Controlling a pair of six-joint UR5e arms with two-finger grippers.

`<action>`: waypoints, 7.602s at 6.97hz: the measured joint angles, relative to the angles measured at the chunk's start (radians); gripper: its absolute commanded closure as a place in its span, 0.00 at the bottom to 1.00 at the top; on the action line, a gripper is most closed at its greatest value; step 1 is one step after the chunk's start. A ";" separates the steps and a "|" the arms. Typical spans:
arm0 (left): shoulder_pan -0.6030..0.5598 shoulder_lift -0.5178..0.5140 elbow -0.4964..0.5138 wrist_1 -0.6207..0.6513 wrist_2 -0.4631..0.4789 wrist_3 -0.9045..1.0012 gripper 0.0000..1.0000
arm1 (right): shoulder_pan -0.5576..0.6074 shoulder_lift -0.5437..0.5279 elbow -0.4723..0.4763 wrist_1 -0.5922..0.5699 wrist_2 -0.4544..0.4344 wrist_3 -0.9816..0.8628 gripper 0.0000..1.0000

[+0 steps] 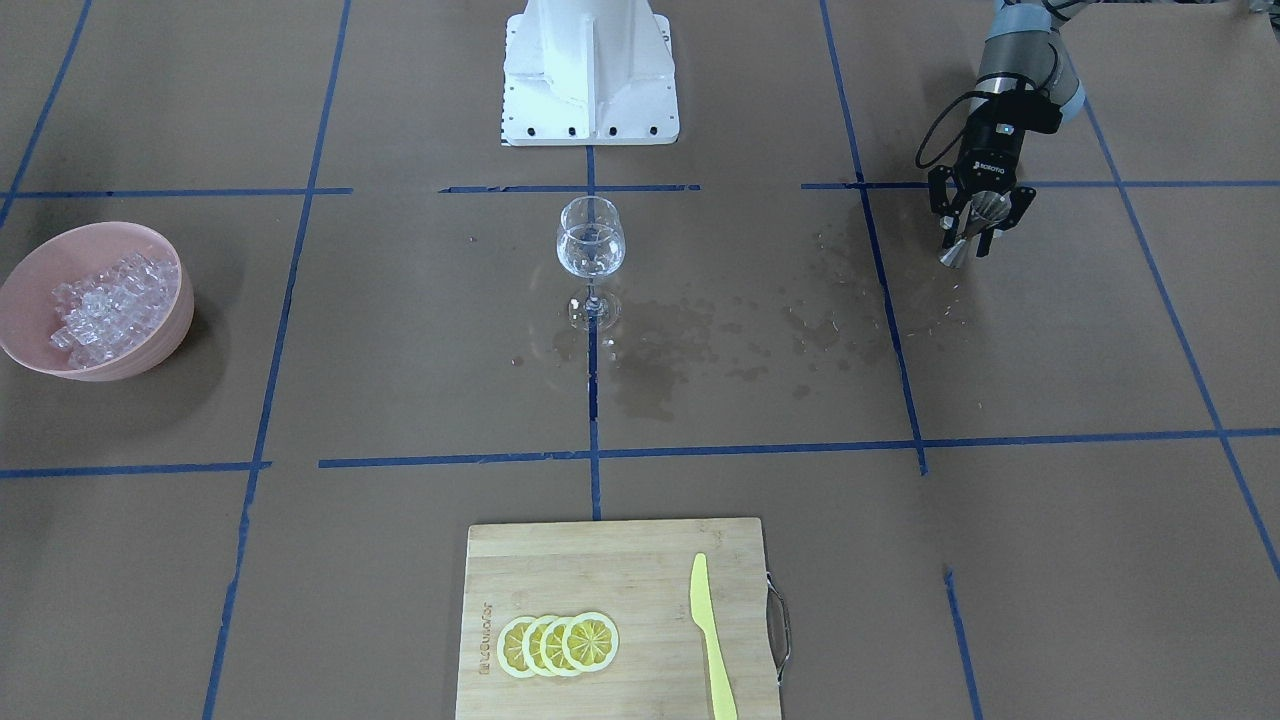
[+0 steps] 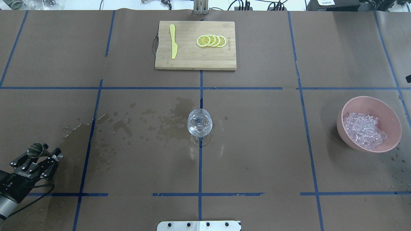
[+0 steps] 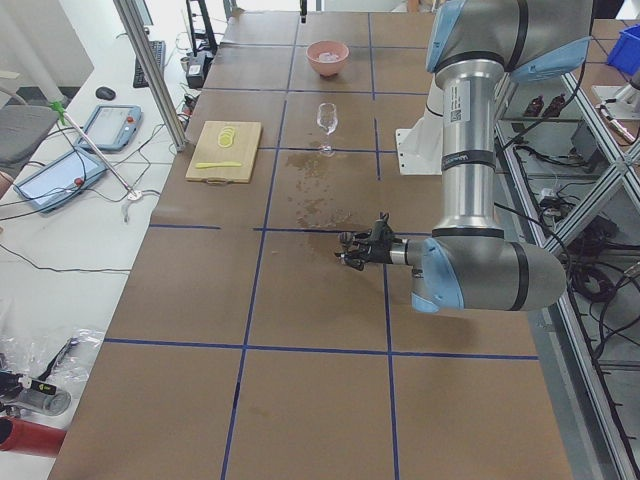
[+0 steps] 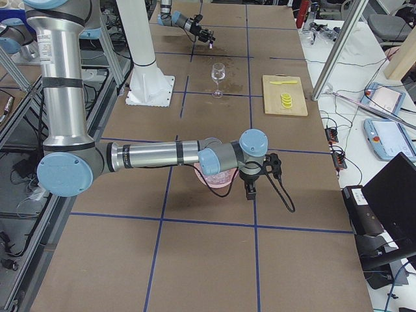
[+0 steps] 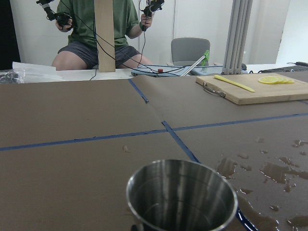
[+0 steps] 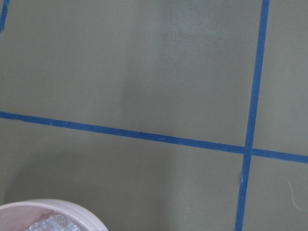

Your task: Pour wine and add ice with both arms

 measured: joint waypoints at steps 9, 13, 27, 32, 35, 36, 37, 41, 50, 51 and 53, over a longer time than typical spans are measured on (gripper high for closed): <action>-0.005 0.265 -0.171 0.111 -0.365 0.067 0.01 | 0.001 -0.034 0.041 0.000 0.000 0.000 0.00; -0.222 0.338 -0.201 0.098 -0.606 0.108 0.01 | 0.000 -0.033 0.041 0.000 0.000 -0.001 0.00; -1.357 -0.151 -0.335 1.279 -1.891 0.381 0.00 | -0.278 -0.129 0.286 0.001 -0.094 0.340 0.00; -1.364 -0.132 -0.386 1.371 -1.922 0.420 0.00 | -0.375 -0.154 0.186 0.175 -0.132 0.495 0.36; -1.370 -0.131 -0.396 1.373 -1.922 0.419 0.00 | -0.390 -0.163 0.151 0.248 -0.130 0.532 1.00; -1.371 -0.130 -0.397 1.373 -1.922 0.419 0.00 | -0.391 -0.171 0.152 0.252 -0.126 0.532 1.00; -1.372 -0.130 -0.398 1.373 -1.923 0.419 0.00 | -0.391 -0.179 0.156 0.253 -0.120 0.532 1.00; -1.382 -0.108 -0.414 1.371 -1.924 0.417 0.00 | -0.371 -0.189 0.243 0.231 -0.087 0.530 1.00; -1.387 -0.090 -0.442 1.363 -1.925 0.419 0.00 | -0.746 0.519 0.416 -0.180 -0.353 1.292 1.00; -1.387 -0.090 -0.443 1.362 -1.925 0.419 0.00 | -0.812 0.600 0.380 -0.210 -0.426 1.341 1.00; -1.388 -0.090 -0.444 1.362 -1.925 0.419 0.00 | -0.865 0.707 0.306 -0.227 -0.479 1.407 1.00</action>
